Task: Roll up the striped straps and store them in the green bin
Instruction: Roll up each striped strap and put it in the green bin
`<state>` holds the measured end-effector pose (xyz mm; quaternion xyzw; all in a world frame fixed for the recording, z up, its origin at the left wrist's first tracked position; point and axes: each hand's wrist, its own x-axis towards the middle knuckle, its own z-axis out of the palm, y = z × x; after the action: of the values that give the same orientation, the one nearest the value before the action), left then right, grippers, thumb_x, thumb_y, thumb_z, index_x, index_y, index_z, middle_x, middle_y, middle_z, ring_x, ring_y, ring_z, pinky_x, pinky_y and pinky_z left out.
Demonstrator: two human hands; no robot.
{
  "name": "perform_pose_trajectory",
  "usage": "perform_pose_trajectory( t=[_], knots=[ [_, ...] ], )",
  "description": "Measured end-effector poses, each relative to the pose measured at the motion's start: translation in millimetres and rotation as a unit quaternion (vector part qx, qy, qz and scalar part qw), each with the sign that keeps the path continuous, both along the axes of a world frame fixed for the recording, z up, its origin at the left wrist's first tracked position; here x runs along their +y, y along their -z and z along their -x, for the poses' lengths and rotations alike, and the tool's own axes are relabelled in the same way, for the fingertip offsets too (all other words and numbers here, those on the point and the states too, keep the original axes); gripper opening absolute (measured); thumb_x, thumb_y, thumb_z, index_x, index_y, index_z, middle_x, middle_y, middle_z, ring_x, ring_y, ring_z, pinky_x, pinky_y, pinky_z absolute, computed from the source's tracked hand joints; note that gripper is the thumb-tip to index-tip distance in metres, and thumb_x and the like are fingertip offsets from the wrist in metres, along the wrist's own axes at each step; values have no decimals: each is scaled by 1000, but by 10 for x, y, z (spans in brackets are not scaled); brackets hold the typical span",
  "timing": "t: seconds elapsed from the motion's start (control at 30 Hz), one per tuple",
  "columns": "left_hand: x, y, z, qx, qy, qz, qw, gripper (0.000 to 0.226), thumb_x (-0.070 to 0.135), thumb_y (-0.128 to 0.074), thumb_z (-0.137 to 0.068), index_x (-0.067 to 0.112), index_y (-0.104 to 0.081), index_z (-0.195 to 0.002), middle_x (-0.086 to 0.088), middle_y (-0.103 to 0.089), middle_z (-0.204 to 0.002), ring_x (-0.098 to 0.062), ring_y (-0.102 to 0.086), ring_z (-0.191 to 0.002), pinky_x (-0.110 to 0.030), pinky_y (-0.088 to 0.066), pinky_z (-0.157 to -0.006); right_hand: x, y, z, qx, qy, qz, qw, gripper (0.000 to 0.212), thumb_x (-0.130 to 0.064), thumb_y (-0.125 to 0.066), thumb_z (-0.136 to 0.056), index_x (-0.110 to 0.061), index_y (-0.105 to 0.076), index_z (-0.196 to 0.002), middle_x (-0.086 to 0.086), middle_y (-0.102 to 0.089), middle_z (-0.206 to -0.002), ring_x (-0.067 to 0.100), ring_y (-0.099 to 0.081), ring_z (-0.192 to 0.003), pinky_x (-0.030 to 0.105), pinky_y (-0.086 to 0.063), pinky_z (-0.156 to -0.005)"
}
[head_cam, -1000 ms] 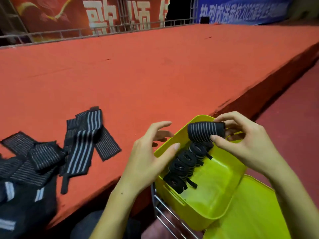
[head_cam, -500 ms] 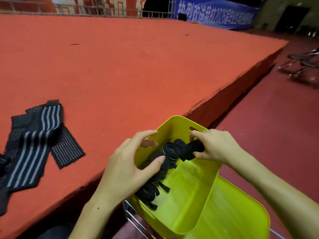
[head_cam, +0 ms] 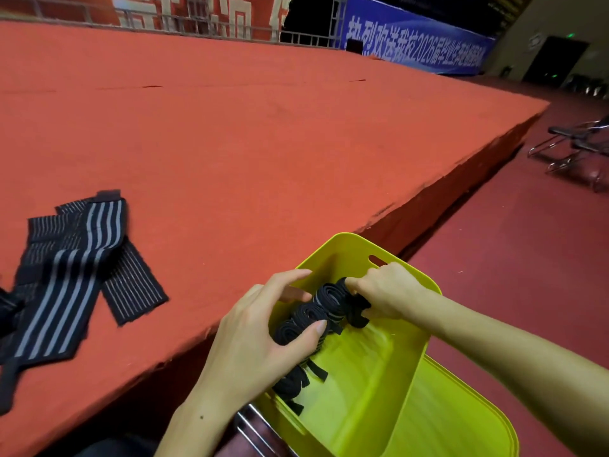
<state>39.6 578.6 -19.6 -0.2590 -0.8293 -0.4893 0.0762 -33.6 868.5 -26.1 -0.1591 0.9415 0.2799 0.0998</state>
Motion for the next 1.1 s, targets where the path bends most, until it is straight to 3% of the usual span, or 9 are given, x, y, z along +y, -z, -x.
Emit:
perform_pose_trajectory(
  t=[0.27, 0.43, 0.53, 0.57, 0.7, 0.83, 1.0, 1.1],
  knots=[
    [-83, -53, -72, 22, -13, -8, 1000, 58, 49, -79, -90, 48, -56, -143, 25, -71, -121, -7, -65, -123, -38, -53, -100, -30, 185, 143, 1, -2, -31, 1000, 46, -38, -69, -102, -18, -50, -139, 9, -76, -110, 36, -75, -100, 40, -51, -64],
    [-153, -113, -79, 27, -26, -10, 999, 59, 50, -80, -90, 49, -56, -144, 25, -71, -121, -7, -66, -124, -36, -53, -99, -95, 206, 189, -14, 12, -42, 999, 52, -35, -72, -100, -8, -44, -134, 11, -75, -110, 36, -76, -96, 39, -40, -53],
    [-197, -140, -106, 25, -28, -14, 999, 60, 50, -83, -92, 49, -55, -145, 24, -71, -122, -7, -66, -124, -39, -54, -99, -105, 175, 180, 1, 1, -62, 998, 37, -19, -61, -107, -3, -43, -135, 10, -75, -109, 35, -76, -95, 38, -41, -54],
    [-216, -145, -115, 25, -28, -15, 999, 59, 50, -82, -92, 49, -55, -145, 24, -71, -123, -9, -66, -124, -41, -55, -98, -99, 160, 167, 6, -2, -64, 998, 38, -21, -60, -107, -3, -42, -134, 9, -75, -108, 35, -76, -94, 38, -42, -55],
    [-306, -142, -119, 27, -35, -16, 999, 58, 51, -77, -91, 50, -55, -144, 23, -70, -125, -11, -67, -123, -42, -58, -97, -78, 116, 113, 14, -3, -54, 998, 77, -65, -73, -90, -8, -41, -129, 8, -75, -102, 32, -77, -90, 35, -39, -52],
    [-369, -140, -131, 25, -41, -14, 999, 58, 50, -78, -91, 49, -55, -144, 23, -71, -125, -11, -67, -124, -42, -57, -99, -28, 145, 49, 30, 6, -47, 998, 76, -68, -73, -89, -9, -42, -127, 7, -76, -102, 33, -76, -90, 38, -48, -62],
    [-406, -141, -155, 24, -44, -10, 999, 59, 54, -76, -90, 51, -54, -145, 25, -70, -125, -12, -67, -122, -44, -58, -96, -23, 39, -31, 43, 26, -33, 998, 72, -68, -70, -91, -11, -42, -126, 6, -75, -104, 34, -75, -93, 39, -45, -60],
    [-439, -148, -154, 24, -49, -10, 998, 58, 55, -75, -90, 52, -54, -144, 25, -71, -125, -12, -68, -121, -43, -57, -97, -20, -148, -112, 77, 41, 32, 996, 69, -74, -60, -93, -18, -42, -129, 0, -74, -106, 31, -75, -97, 37, -54, -68]
  ],
)
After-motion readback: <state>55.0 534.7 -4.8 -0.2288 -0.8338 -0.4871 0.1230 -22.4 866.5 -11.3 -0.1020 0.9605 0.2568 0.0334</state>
